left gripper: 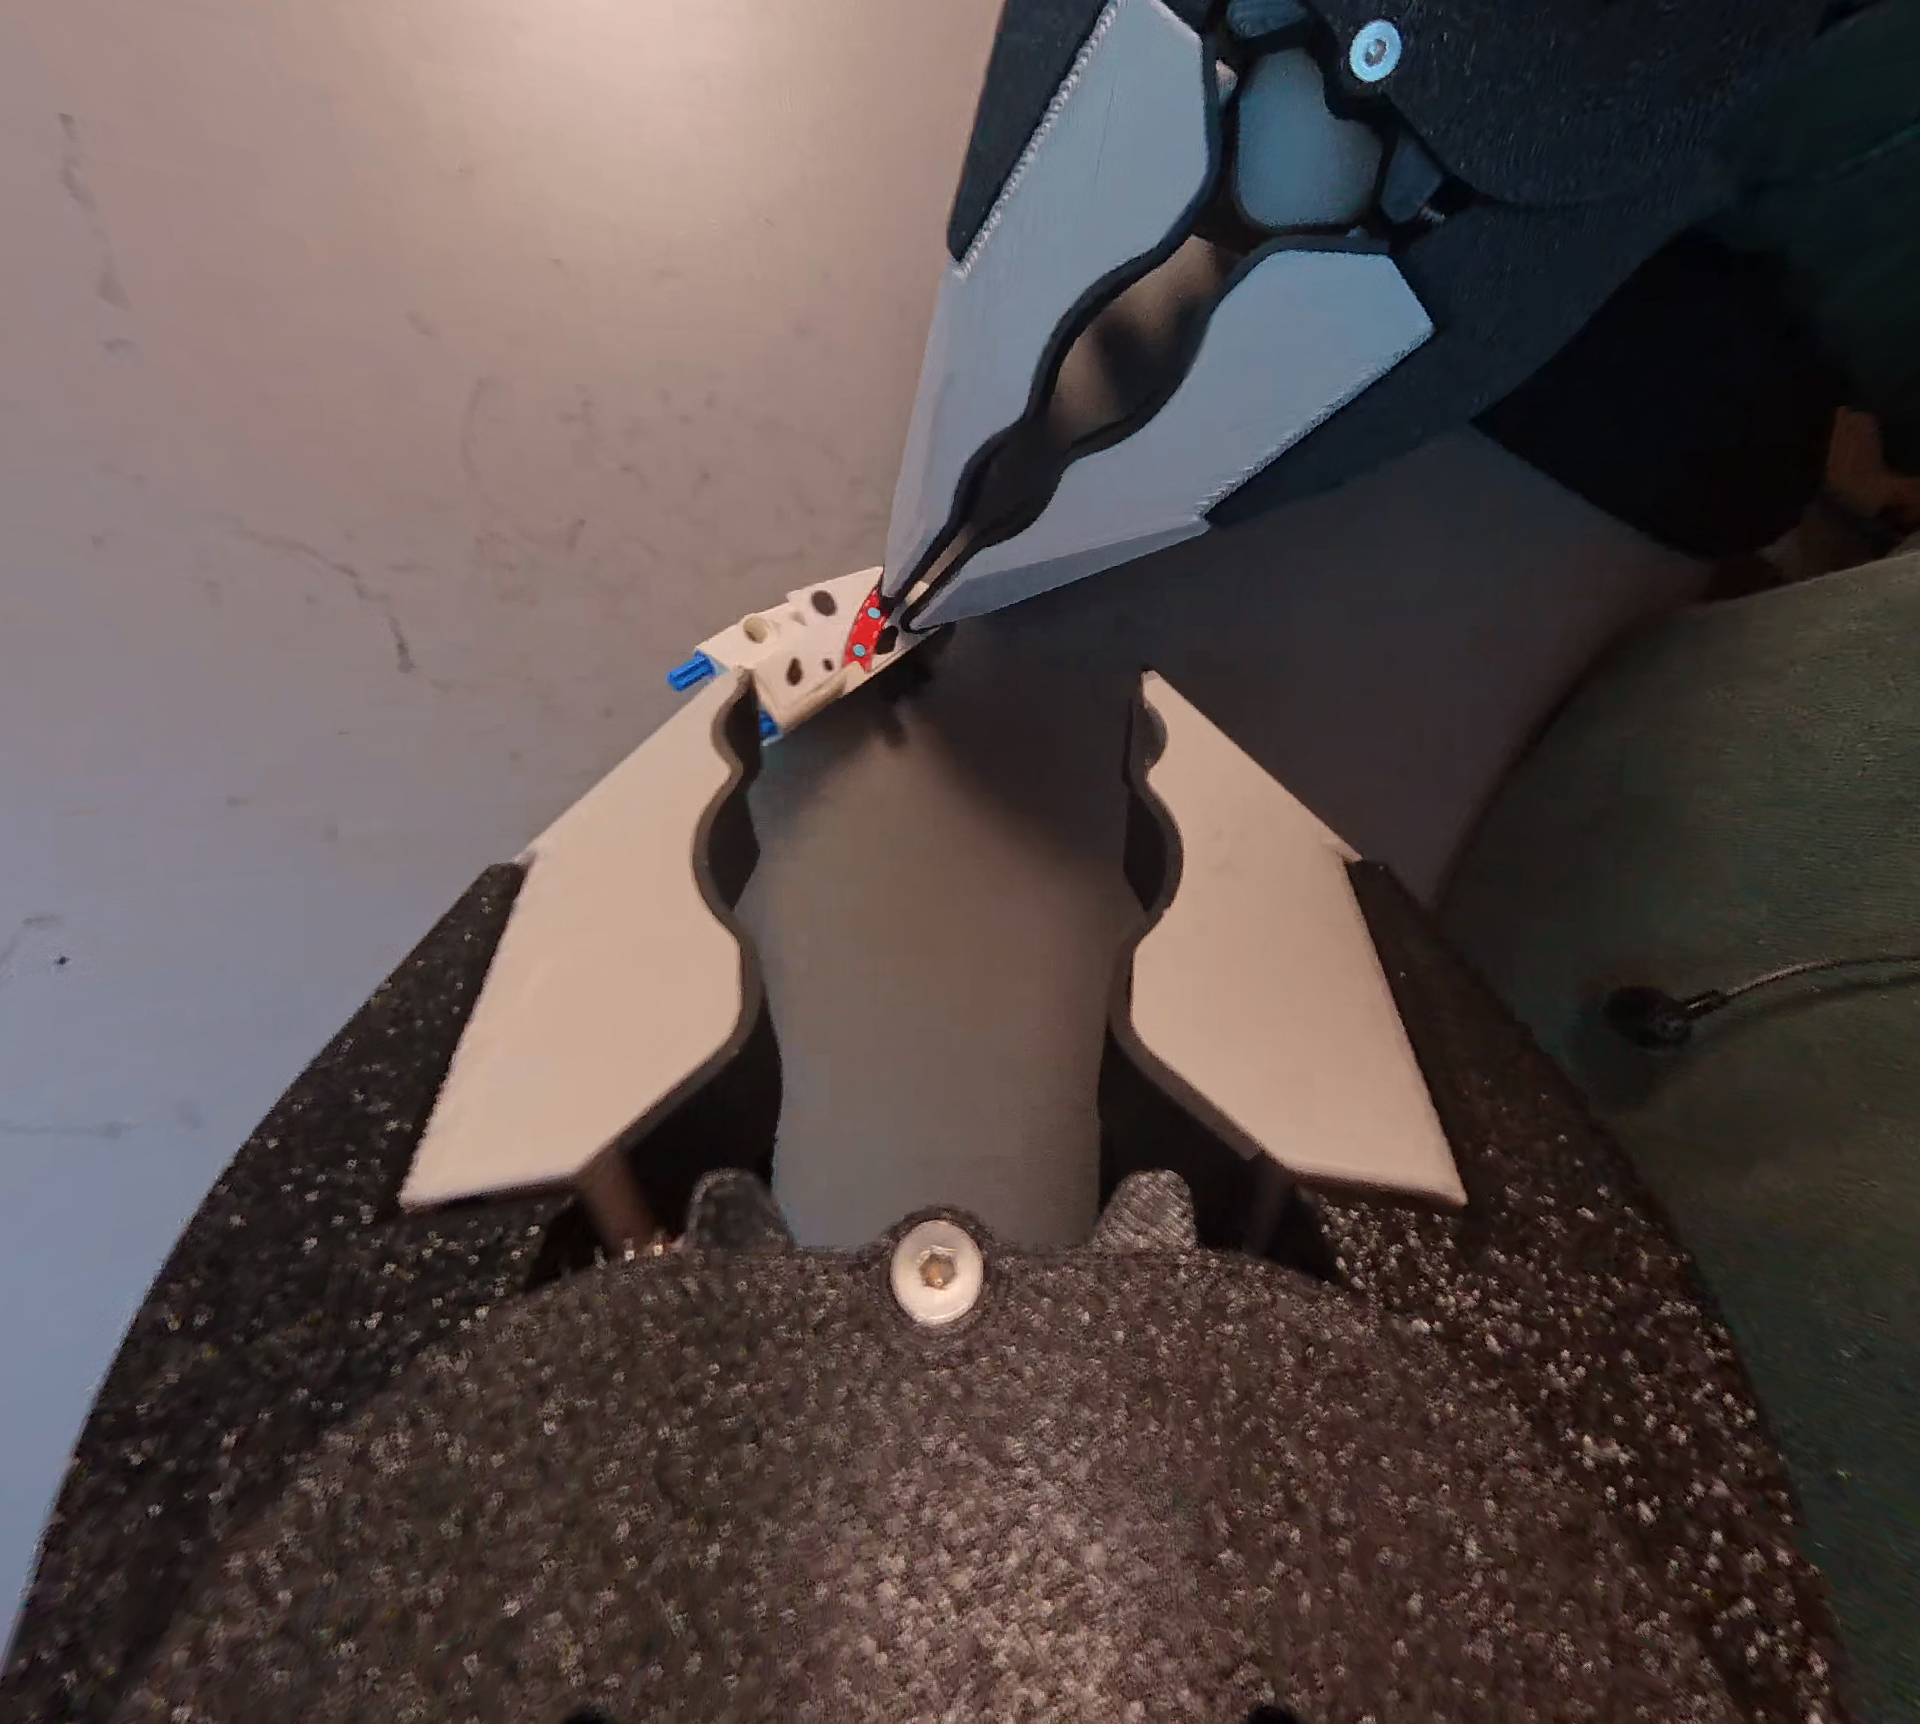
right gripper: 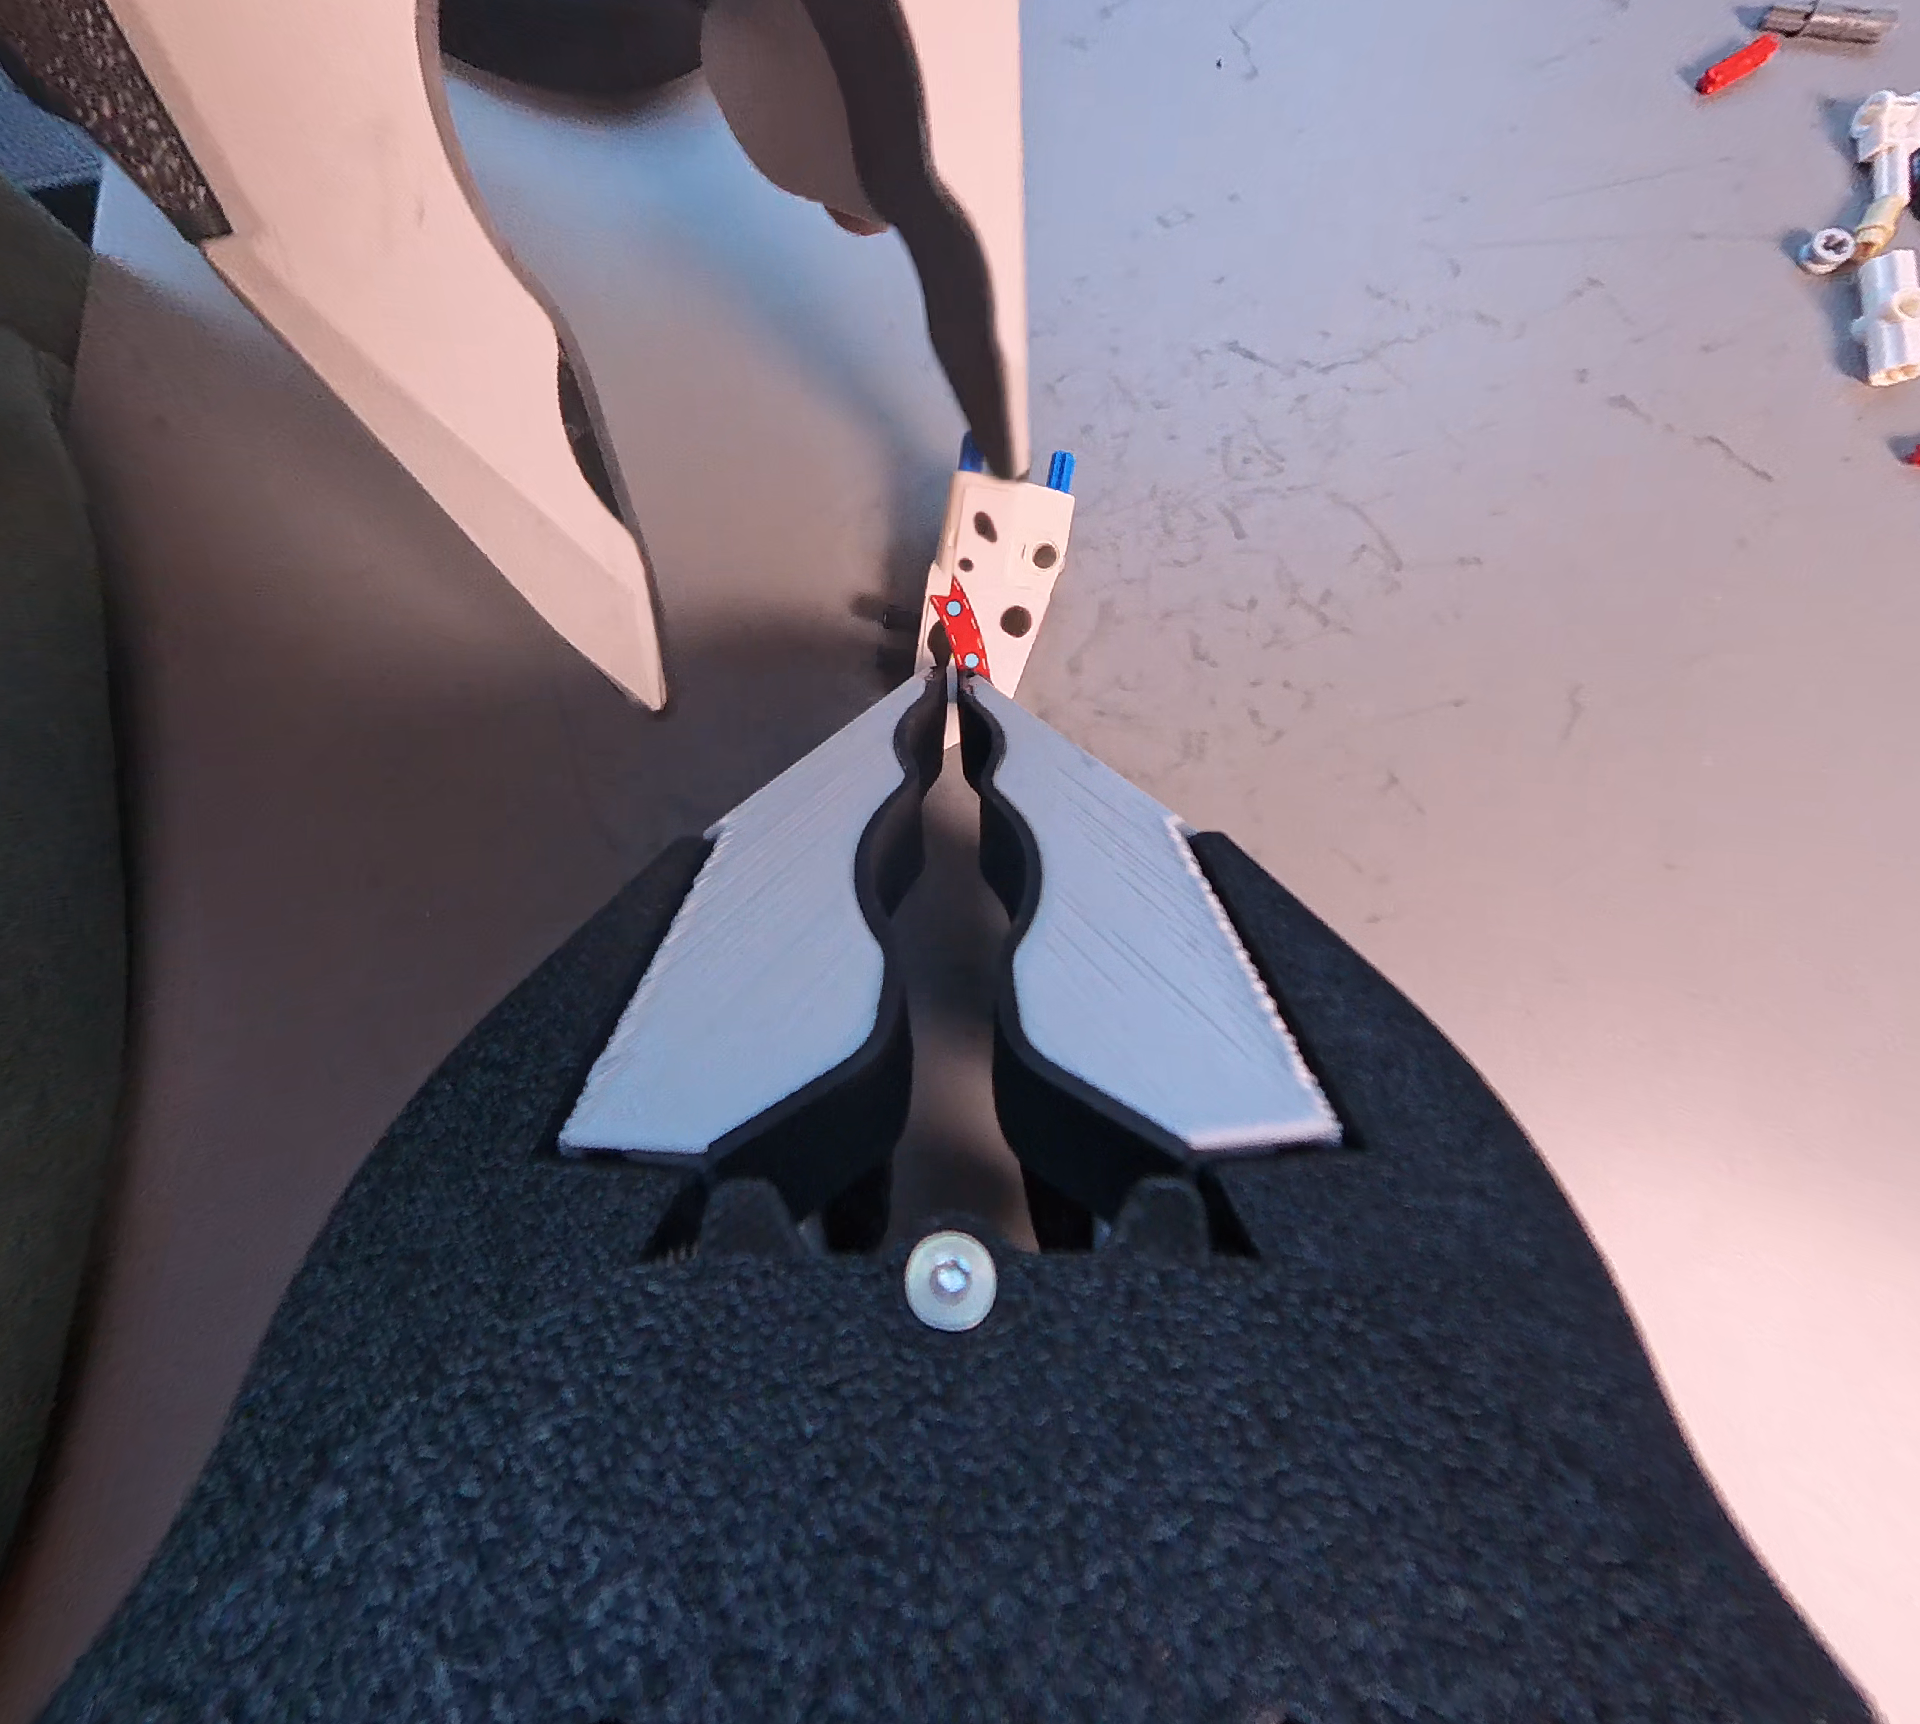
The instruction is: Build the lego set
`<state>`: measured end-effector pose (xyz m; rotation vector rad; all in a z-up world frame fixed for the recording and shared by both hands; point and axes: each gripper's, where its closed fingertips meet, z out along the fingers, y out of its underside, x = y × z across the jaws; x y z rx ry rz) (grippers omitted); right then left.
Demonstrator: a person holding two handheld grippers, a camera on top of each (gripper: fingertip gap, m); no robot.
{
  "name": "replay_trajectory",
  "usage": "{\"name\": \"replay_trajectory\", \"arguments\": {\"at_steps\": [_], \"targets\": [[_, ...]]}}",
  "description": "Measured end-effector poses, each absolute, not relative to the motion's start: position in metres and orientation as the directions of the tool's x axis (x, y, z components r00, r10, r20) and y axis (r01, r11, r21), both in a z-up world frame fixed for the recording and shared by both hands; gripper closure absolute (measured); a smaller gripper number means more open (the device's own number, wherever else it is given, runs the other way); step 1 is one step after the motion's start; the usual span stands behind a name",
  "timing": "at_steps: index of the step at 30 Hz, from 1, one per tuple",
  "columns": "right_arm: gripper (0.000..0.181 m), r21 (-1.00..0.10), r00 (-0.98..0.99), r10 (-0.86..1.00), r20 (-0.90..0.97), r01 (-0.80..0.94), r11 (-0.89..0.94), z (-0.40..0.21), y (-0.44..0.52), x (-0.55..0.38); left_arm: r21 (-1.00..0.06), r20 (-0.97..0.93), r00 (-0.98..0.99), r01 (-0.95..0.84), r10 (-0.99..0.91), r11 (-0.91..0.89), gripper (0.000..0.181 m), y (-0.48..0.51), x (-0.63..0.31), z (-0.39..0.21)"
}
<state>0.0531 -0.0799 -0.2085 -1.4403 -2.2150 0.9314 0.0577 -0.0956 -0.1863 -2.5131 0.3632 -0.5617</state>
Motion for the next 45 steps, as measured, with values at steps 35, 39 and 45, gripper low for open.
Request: {"name": "replay_trajectory", "arguments": {"at_steps": [35,39,45], "targets": [[0.151,-0.832,-0.394,0.839,-0.375,0.543,-0.117,-0.158,-0.055,0.066,-0.663,-0.629,0.53,-0.748,-0.569,0.036,0.155,-0.057,0.05,-0.158],[0.175,-0.842,-0.426,0.758,-0.494,0.454,-0.293,-0.129,-0.056,0.064,-0.588,-0.753,0.474,-0.796,-0.456,0.143,0.154,-0.047,0.055,-0.134],[0.18,-0.917,-0.474,0.794,-0.381,0.304,-0.259,-0.103,-0.049,0.071,-0.952,-0.176,0.669,-0.303,-0.722,-0.049,0.132,-0.052,0.068,-0.116]]}}
